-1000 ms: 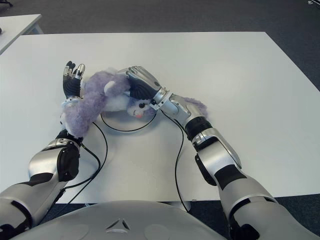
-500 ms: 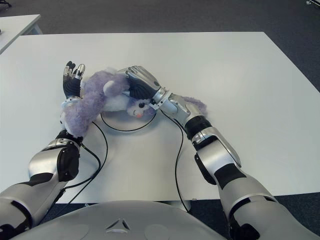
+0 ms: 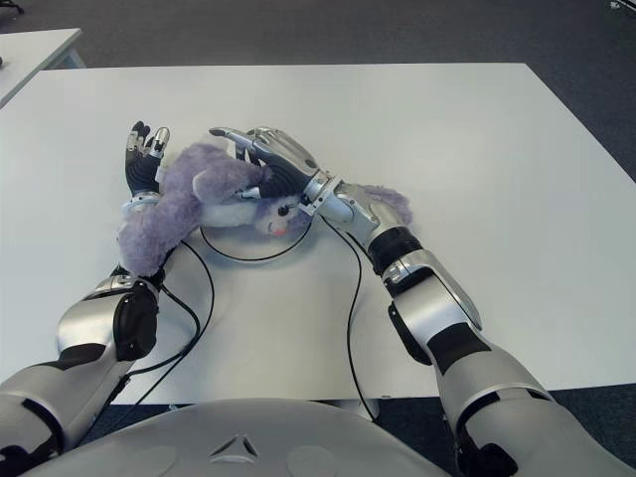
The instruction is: Put the doll into the plate.
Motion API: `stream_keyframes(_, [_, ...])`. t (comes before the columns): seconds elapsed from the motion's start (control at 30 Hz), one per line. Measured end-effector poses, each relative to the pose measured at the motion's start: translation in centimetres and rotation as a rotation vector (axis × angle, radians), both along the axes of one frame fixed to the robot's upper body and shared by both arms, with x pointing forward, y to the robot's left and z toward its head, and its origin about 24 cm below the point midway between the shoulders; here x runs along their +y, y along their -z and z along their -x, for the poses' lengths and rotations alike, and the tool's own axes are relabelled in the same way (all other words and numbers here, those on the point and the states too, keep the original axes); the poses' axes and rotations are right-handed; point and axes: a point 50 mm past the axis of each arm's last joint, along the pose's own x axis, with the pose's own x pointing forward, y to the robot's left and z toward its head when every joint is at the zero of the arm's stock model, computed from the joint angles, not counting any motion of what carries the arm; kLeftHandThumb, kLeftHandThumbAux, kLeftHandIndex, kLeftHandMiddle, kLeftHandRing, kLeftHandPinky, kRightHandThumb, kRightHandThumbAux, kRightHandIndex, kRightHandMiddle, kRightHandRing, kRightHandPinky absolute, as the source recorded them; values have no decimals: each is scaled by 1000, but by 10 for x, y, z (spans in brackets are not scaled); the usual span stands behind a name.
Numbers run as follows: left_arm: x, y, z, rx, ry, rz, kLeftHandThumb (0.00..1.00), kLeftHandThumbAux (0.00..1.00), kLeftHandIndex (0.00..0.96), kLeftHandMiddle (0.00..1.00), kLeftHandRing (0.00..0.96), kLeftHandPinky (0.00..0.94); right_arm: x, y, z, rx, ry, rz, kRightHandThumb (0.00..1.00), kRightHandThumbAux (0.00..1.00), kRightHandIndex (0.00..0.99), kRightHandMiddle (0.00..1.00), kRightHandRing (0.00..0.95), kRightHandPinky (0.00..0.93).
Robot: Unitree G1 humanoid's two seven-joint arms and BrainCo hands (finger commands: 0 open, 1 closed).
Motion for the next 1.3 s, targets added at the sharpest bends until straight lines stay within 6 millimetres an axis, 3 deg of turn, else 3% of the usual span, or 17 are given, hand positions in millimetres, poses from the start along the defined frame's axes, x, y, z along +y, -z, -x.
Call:
stream_keyframes(1.07, [0,0,0,0,0,0,0,535,15,49,12,0,-3,3,-1,16,3,39,115,333,0,0,0,0])
stream_keyframes(1.3, [0,0,0,0,0,0,0,531,11,54,16,0,-5,-5,-3,21,-6,29,100,328,0,0,0,0])
